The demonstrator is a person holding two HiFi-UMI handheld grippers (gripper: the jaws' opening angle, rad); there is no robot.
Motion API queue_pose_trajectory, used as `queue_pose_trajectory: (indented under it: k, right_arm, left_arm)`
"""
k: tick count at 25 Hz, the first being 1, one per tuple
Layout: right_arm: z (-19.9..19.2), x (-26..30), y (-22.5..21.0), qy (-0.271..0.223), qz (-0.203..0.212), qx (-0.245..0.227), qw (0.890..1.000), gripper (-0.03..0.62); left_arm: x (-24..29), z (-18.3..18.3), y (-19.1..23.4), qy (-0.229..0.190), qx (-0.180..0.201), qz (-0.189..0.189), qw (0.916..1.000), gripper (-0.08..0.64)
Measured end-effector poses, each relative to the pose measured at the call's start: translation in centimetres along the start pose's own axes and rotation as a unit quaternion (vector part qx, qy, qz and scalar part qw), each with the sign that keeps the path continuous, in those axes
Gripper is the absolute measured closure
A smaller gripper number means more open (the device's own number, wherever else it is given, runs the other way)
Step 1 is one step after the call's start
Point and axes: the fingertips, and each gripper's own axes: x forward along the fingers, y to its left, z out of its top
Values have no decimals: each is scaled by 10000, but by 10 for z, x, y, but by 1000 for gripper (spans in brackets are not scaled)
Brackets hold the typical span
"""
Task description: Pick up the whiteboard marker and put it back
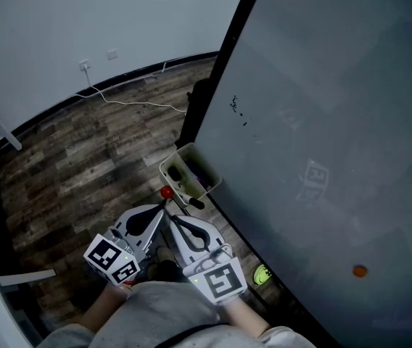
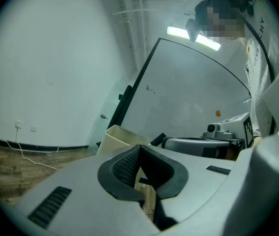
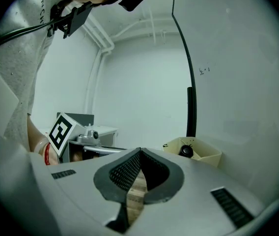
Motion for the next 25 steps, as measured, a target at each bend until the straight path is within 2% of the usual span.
queue_pose_trajectory:
  k: [13,25]
  right_arm:
    - [10,-2,10,-149,114,-30,9998,572]
    - [22,-11,23,-322,-29,19,9995,572]
  left_arm:
    - [-2,1,-4,-9,43,-135,9999,545]
    - [-19,4,-13,-28,46,-201,9998,545]
